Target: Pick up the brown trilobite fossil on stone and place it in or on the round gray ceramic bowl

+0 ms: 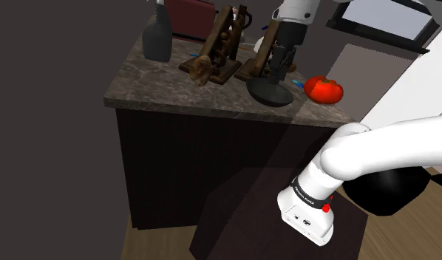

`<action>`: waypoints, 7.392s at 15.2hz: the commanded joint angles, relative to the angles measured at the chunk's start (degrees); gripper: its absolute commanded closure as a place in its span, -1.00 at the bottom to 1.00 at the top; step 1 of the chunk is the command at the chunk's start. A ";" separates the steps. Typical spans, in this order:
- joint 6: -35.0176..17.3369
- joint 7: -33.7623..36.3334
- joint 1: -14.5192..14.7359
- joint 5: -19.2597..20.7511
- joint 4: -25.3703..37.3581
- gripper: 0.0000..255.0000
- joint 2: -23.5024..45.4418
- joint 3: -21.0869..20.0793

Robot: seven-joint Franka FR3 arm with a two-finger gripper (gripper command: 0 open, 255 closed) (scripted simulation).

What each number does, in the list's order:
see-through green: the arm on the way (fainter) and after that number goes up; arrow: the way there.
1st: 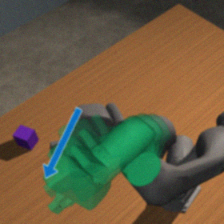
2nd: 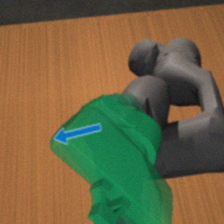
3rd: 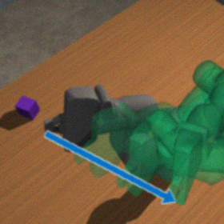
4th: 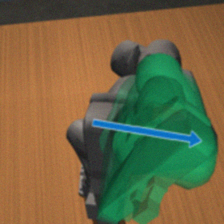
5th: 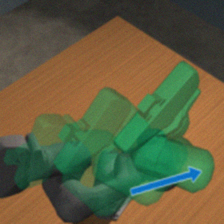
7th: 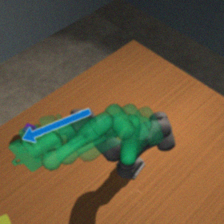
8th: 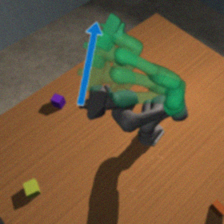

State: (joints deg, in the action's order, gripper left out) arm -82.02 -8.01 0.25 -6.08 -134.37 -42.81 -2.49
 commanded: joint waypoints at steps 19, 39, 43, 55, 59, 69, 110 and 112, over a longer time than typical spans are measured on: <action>1.18 2.91 3.22 -1.42 42.63 -1.00 44.77 -5.04; -4.96 2.57 3.58 -1.68 35.29 1.00 43.64 -5.38; -4.98 2.58 3.59 -1.69 35.25 1.00 43.62 -5.39; -56.45 35.03 0.87 25.99 6.23 -1.00 28.76 -16.57; -59.29 36.45 -0.15 28.10 5.96 -1.00 31.56 -16.80; -58.96 36.97 -0.24 28.25 6.34 1.00 31.76 -17.38; -41.96 19.48 3.59 16.06 0.76 1.00 5.94 -7.92; -40.72 17.85 4.12 15.69 -2.29 1.00 1.43 -6.34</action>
State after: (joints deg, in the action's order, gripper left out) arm -123.01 10.72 4.07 9.85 -134.38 -38.71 -9.72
